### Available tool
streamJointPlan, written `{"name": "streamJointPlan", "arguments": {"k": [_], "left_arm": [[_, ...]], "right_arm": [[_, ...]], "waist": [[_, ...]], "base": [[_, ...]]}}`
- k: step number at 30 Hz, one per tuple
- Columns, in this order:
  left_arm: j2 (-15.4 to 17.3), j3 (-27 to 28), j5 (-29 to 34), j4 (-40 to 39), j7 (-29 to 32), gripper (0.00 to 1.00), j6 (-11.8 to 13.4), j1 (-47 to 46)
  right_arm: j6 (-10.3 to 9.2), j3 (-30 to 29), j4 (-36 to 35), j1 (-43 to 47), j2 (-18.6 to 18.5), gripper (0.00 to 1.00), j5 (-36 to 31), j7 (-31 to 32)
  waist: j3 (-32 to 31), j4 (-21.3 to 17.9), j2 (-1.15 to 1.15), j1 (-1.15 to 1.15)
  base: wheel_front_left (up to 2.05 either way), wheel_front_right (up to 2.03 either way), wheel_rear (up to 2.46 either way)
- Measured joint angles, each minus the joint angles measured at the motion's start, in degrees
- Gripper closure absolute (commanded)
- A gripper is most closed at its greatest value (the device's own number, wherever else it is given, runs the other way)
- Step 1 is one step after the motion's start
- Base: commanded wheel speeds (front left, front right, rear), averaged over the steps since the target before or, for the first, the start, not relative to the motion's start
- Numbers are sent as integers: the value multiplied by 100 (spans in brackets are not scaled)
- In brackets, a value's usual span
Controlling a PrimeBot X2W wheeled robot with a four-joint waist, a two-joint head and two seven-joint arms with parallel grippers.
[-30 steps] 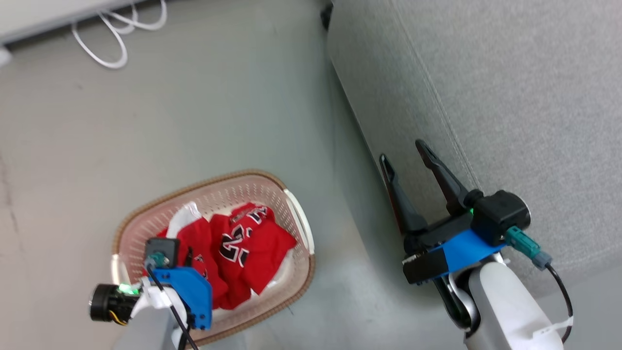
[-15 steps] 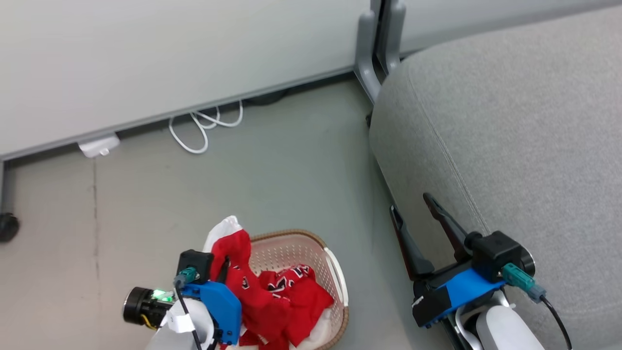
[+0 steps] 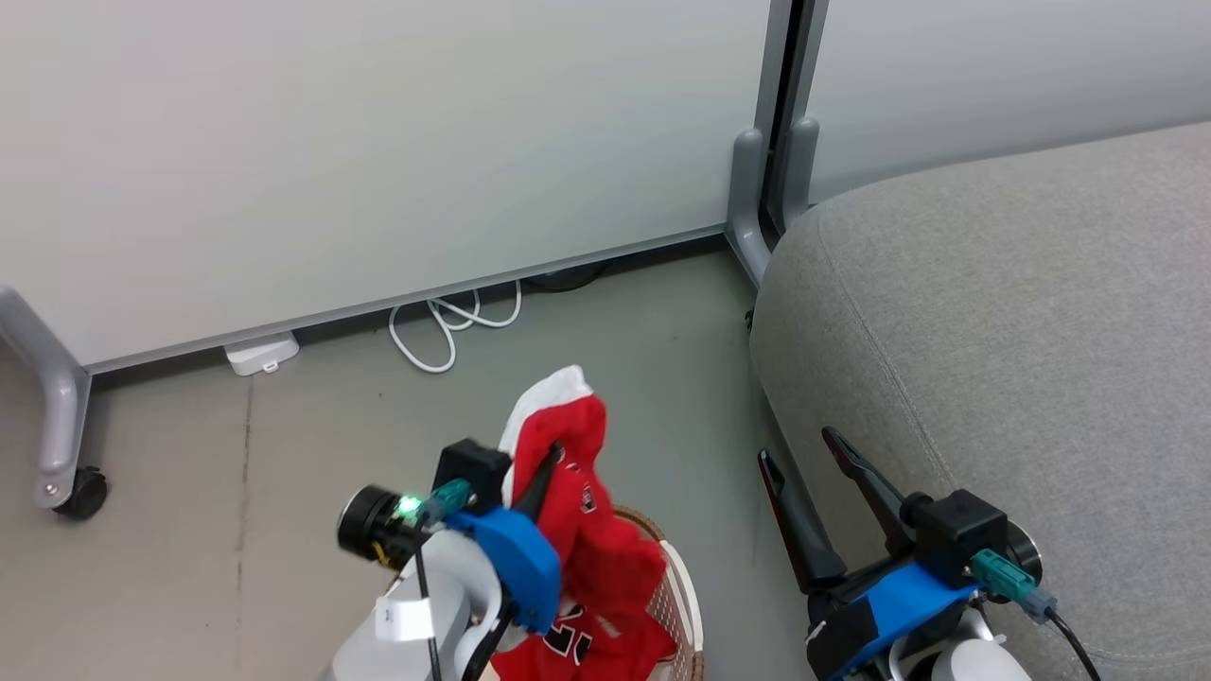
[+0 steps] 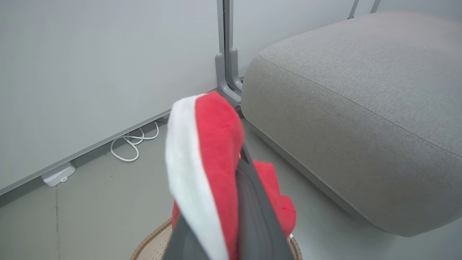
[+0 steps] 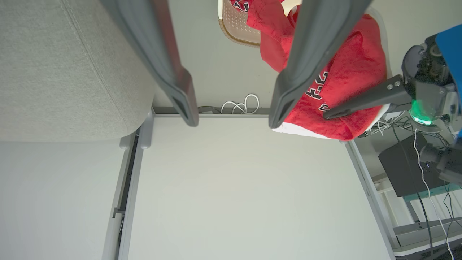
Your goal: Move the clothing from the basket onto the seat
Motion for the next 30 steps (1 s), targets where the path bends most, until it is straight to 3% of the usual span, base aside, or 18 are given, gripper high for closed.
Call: {"name": "streamJointPlan", "arguments": {"k": [13,30], "left_arm": [[-4,-1216,-805,-904,419,100,216,-808],[-3,-2178,-1711,-1223,571,100,469,-1577]], "right_arm": [[0,136,-78,113,0,0,31,69],[0,143,-111,203,0,0,29,152]], "waist": [[-108,-28,0,1],[-198,-62,0,1]], "base": [[0,0,0],[0,0,0]]}}
